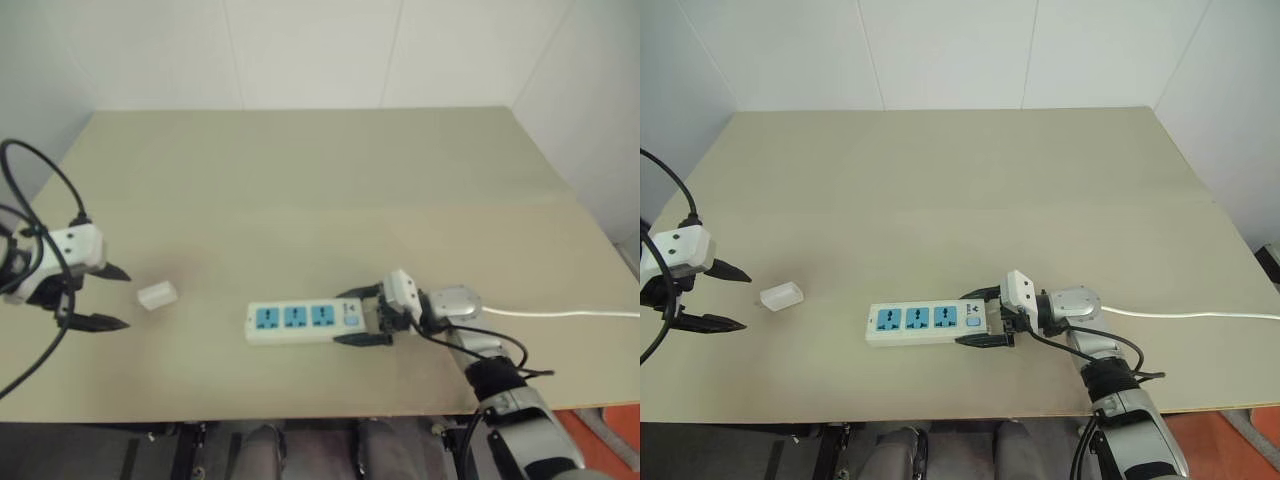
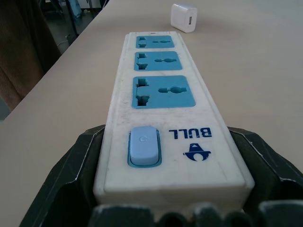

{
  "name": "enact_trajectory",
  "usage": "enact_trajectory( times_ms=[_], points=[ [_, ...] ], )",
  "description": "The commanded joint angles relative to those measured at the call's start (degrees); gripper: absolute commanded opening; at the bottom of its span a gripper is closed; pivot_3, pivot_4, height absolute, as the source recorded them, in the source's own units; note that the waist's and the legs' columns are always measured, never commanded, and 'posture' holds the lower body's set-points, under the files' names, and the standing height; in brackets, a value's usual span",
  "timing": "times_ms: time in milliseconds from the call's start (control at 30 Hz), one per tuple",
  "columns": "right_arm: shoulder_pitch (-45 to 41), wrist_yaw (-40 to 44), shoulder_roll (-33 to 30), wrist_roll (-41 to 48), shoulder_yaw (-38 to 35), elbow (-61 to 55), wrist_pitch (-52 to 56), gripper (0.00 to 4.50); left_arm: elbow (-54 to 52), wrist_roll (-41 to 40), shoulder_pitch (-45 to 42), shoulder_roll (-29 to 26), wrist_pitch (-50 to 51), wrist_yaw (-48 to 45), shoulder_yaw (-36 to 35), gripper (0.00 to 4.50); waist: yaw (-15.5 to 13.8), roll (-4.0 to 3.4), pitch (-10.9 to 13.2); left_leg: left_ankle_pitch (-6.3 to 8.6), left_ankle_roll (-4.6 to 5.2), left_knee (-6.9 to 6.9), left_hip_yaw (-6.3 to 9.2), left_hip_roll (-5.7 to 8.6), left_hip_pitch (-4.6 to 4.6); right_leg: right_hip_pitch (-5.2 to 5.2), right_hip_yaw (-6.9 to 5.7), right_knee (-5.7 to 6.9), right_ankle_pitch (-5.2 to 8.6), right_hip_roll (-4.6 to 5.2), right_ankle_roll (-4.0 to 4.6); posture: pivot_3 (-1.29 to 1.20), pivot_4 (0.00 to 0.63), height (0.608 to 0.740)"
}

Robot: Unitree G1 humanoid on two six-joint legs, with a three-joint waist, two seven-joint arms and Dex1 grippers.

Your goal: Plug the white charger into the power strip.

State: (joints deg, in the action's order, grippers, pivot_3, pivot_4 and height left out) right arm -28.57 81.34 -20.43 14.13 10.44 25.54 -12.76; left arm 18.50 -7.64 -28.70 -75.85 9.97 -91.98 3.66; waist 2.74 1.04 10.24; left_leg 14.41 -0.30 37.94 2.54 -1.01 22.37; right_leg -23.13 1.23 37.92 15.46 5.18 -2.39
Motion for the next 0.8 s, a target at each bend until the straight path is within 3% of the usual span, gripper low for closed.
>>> enact_trajectory(
  times_ms=[33, 367, 600, 800],
  points=[
    [-0.88, 0.26, 0.62, 0.93, -0.12, -0.99, -1.74, 3.41, 2.44, 4.48, -7.74, 0.87, 1.68, -0.52, 4.51, 4.5, -0.12, 0.01, 0.0, -0.01, 0.0, 0.0, 0.0, 0.01, 0.0, 0.01, 0.0, 0.03, 0.0, 0.0, 0.0, 0.0, 0.15, 0.74],
    [-1.14, -0.58, 0.67, 1.16, -0.43, -0.98, -0.95, 3.41, 8.04, 14.07, -19.26, 6.11, 2.64, -0.52, 17.58, 4.5, 0.26, 0.01, 0.01, -0.03, -0.05, 0.01, 0.01, 0.01, -0.01, -0.02, 0.03, 0.07, 0.0, -0.01, -0.01, 0.0, 0.15, 0.74],
    [-1.2, -1.34, 1.2, 1.22, -0.51, -0.82, -0.76, 3.41, 11.39, 20.36, -24.41, 13.22, 3.02, -0.14, 20.17, 4.5, 0.03, 0.02, 0.01, -0.05, -0.07, 0.1, 0.03, 0.02, 0.01, 0.0, 0.02, 0.1, 0.0, -0.01, -0.01, 0.0, 0.15, 0.74],
    [-1.11, -2.39, 1.76, 1.18, -0.44, -1.02, -0.66, 3.41, 11.96, 24.6, -23.9, 16.27, 3.02, 0.11, 21.66, 4.5, 0.5, 0.03, 0.01, -0.06, -0.09, 0.11, 0.04, 0.02, 0.02, -0.02, 0.02, 0.11, 0.0, -0.01, -0.01, 0.0, 0.15, 0.74]
  ],
)
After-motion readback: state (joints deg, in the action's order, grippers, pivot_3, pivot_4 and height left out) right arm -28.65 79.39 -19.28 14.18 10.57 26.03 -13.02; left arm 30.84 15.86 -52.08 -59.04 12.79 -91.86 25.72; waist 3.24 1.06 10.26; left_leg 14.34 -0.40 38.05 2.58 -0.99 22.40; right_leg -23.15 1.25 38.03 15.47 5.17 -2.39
